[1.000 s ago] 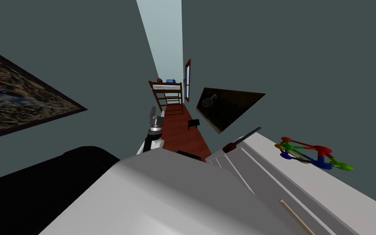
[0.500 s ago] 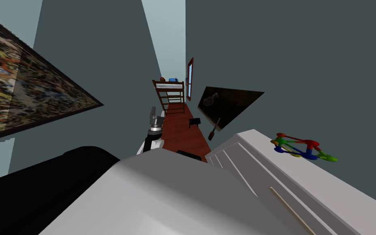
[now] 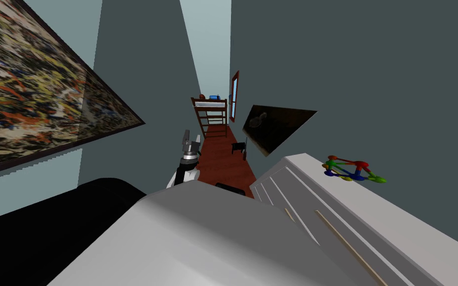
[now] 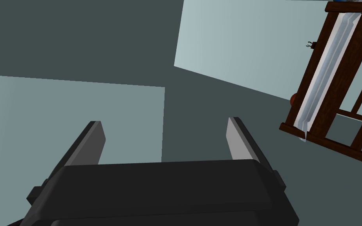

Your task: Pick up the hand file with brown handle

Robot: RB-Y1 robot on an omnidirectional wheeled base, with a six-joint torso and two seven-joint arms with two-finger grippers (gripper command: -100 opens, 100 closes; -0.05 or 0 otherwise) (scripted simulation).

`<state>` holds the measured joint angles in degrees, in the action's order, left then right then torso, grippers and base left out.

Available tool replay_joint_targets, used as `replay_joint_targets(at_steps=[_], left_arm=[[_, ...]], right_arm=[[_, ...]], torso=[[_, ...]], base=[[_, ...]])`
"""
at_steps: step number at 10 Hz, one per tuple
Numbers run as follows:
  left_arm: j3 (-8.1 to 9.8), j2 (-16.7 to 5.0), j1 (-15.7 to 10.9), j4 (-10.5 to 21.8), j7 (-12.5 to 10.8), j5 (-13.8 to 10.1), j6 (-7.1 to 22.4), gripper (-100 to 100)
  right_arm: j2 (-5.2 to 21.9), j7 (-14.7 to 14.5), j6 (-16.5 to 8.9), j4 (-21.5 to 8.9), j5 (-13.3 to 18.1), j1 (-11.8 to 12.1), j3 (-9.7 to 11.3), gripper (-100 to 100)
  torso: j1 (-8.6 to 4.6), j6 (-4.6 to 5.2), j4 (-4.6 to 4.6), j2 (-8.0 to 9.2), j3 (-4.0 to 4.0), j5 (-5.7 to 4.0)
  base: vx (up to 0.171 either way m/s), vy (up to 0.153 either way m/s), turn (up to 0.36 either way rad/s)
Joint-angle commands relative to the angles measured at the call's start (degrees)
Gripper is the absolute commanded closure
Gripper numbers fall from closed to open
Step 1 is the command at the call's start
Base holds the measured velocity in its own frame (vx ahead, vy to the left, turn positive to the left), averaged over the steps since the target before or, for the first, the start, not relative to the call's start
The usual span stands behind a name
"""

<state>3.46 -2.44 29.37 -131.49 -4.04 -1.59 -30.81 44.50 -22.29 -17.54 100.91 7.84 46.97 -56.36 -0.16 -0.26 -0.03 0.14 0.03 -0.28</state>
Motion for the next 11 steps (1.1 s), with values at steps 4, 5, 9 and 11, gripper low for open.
replay_joint_targets(at_steps=[4, 5, 9, 11], left_arm=[[0.00, 0.00, 0.02, 0.00, 0.00, 0.00, 0.00, 0], [0.00, 0.00, 0.02, 0.00, 0.00, 0.00, 0.00, 0], [0.00, 0.00, 0.02, 0.00, 0.00, 0.00, 0.00, 0], [0.00, 0.00, 0.03, 0.00, 0.00, 0.00, -0.01, 0]], right_arm=[[0.10, 0.11, 0.00, 0.04, -0.12, 0.10, 0.03, 100], [0.10, 0.11, 0.00, 0.03, -0.12, 0.10, 0.03, 100], [0.10, 0.11, 0.00, 0.03, -0.12, 0.10, 0.03, 0], [-1.59, -0.42, 0.40, -1.61, 2.22, -1.64, -0.38, -100]], torso=[[0.09, 0.01, -0.12, -0.55, -0.32, 0.01], [0.10, 0.00, -0.13, -0.60, -0.34, 0.01], [0.10, 0.00, -0.15, -0.64, -0.37, 0.01], [0.16, 0.02, -0.17, -0.80, -0.45, 0.01]], base=[[-0.023, -0.005, 0.003], [0.000, 0.000, 0.000], [0.000, 0.000, 0.000], [0.091, 0.025, -0.055]])
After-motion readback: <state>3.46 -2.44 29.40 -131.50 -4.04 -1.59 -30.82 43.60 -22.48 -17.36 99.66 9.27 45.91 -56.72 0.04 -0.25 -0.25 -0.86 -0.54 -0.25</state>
